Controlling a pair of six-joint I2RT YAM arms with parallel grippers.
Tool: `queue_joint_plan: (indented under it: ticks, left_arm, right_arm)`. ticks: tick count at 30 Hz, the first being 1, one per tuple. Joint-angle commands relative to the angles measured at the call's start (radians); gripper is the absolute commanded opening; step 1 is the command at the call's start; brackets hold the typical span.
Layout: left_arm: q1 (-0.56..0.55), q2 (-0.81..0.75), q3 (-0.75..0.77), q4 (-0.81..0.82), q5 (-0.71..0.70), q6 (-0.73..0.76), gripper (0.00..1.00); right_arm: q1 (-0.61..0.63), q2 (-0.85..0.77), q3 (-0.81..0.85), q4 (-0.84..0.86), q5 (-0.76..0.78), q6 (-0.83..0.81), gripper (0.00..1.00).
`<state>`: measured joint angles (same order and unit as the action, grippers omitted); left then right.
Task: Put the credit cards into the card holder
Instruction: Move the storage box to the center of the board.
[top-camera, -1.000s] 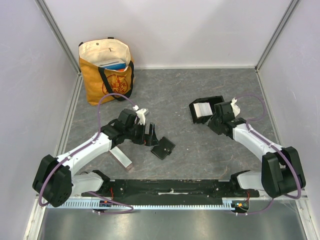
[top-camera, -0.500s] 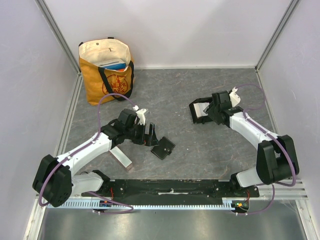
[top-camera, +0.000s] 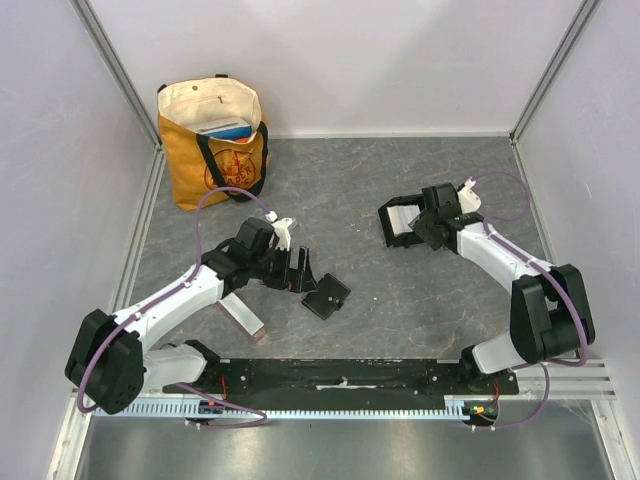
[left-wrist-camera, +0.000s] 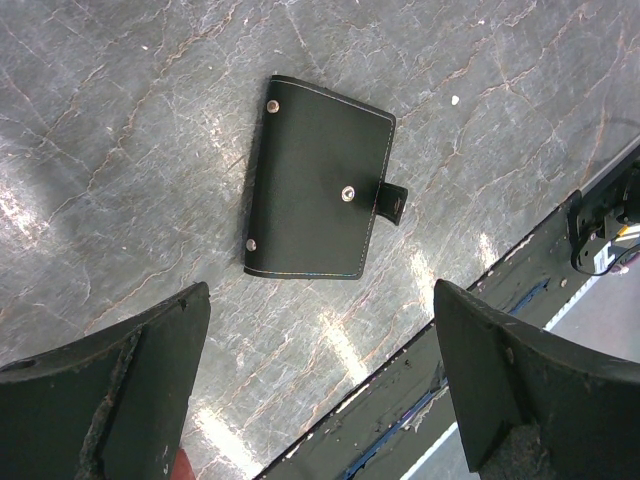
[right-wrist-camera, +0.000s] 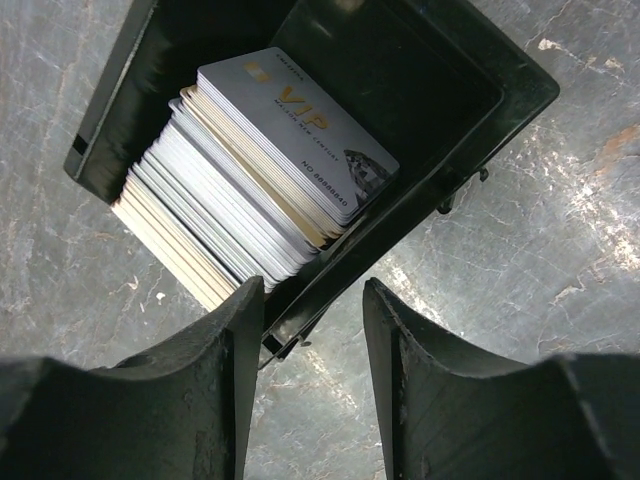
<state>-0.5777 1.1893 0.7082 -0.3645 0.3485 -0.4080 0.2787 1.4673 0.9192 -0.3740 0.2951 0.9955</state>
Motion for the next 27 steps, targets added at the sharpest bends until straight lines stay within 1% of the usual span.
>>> queue_joint_plan:
  ticks: [1,4,6,8,16,22,25,27]
  left_arm:
    - [0.003,-0.010,0.028,0.012,0.004,0.009,0.97]
    - [0.004,-0.014,0.028,0.007,-0.002,0.011,0.97]
    - [0.004,-0.017,0.030,0.007,-0.005,0.009,0.97]
    - [0.004,-0.014,0.028,0.007,-0.003,0.009,0.97]
    - [0.004,-0.008,0.031,0.009,0.001,0.009,0.97]
    - [0.003,-0.008,0.033,0.009,0.003,0.006,0.97]
    - [0.003,-0.005,0.034,0.012,0.004,0.003,0.97]
    - [0.004,-0.002,0.036,0.013,0.010,0.003,0.97]
  right_arm:
    - [-0.001,0.031,0.036,0.012,0.024,0.017,0.49]
    - [-0.003,0.028,0.027,0.020,0.012,0.009,0.40]
    - [-0.001,0.019,0.015,0.027,0.006,0.009,0.38]
    - [-0.001,0.014,0.004,0.033,-0.004,0.008,0.32]
    - [0.007,0.001,-0.036,0.044,-0.022,0.008,0.28]
    - [0.027,-0.024,-0.060,0.050,-0.036,0.022,0.27]
    - [0.043,-0.042,-0.065,0.050,-0.040,0.034,0.23]
    - [0.056,-0.054,-0.074,0.049,-0.040,0.052,0.23]
